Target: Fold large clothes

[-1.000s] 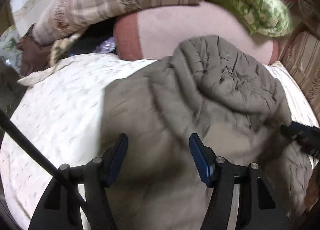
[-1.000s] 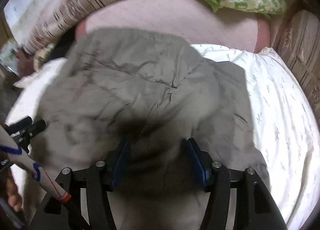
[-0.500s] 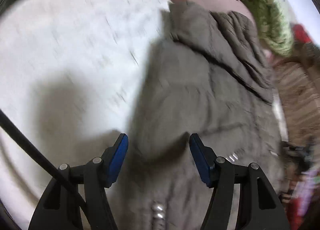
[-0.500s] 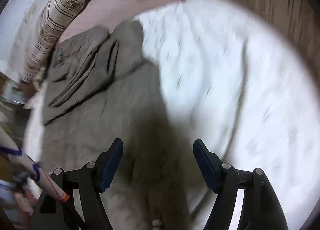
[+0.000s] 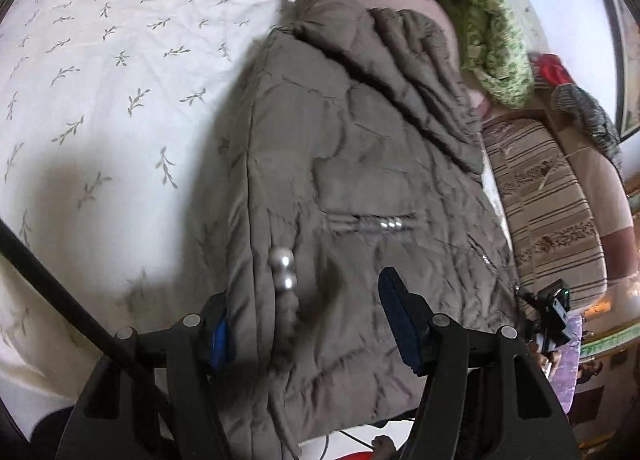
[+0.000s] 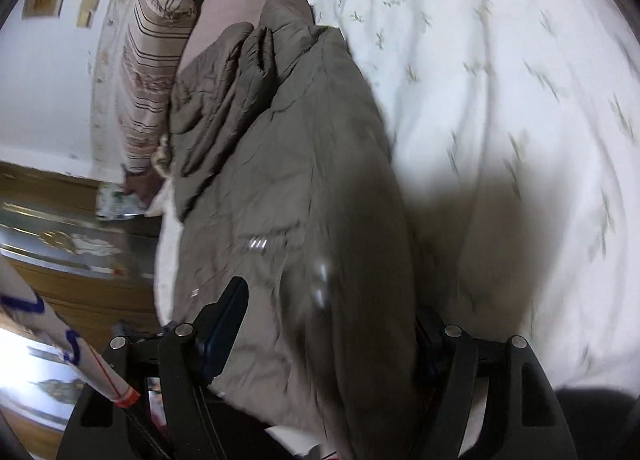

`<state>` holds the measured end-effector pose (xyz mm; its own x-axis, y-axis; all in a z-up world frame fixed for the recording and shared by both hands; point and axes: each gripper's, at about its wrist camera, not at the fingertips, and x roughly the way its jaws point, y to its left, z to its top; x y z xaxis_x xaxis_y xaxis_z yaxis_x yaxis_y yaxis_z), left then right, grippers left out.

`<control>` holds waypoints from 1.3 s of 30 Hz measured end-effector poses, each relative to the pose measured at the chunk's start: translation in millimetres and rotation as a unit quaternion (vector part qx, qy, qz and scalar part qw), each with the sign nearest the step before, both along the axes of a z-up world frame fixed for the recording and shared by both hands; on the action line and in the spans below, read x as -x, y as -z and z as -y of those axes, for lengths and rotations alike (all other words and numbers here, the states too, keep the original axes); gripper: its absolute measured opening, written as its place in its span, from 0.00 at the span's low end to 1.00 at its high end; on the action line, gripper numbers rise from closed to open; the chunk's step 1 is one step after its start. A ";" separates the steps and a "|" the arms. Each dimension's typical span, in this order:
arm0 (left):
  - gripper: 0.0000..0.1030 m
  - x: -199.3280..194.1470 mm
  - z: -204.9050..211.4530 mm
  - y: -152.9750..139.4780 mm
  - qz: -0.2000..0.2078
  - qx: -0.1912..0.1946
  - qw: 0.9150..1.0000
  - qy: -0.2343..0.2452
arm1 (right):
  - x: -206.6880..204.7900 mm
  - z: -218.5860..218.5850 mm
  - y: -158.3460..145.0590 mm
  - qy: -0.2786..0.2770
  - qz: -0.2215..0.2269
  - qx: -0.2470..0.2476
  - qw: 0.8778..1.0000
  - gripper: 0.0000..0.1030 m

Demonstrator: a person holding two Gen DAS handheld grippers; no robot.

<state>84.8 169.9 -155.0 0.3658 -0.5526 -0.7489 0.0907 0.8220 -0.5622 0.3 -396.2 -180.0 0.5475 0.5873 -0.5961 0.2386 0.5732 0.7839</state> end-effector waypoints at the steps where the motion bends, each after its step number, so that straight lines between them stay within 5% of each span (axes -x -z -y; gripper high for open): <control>1: 0.60 2.8 2.0 -0.3 0.004 -0.005 1.000 0.000 | 4.9 -0.4 1.6 -0.003 0.001 -0.009 1.000 0.74; 7: 0.61 21.9 15.9 -0.5 0.027 -0.037 0.999 0.022 | 35.8 -8.0 4.9 -0.015 0.011 -0.013 1.000 0.65; 11: 0.61 31.4 8.6 1.1 0.025 -0.015 0.999 0.017 | 41.9 -10.1 1.4 -0.009 0.002 0.037 0.999 0.46; 18: 0.61 23.7 0.8 8.2 0.006 0.017 1.000 -0.001 | 39.4 0.3 -40.3 0.037 0.051 0.112 0.992 0.51; 24: 0.61 34.4 19.7 7.9 0.021 -0.028 0.999 0.004 | 25.8 -12.0 -14.8 0.016 0.014 0.114 0.993 0.53; 26: 0.61 41.3 23.3 5.3 0.029 -0.031 0.999 0.012 | 32.9 -17.0 -11.6 0.015 0.016 0.116 0.993 0.46; 33: 0.61 40.1 5.6 9.4 0.014 0.038 0.999 -0.008 | 44.1 -12.3 -9.3 0.009 0.027 0.084 0.996 0.38; 39: 0.60 43.6 11.4 17.7 -0.001 0.019 1.000 -0.019 | 47.5 -20.6 0.4 0.013 0.014 0.094 0.995 0.39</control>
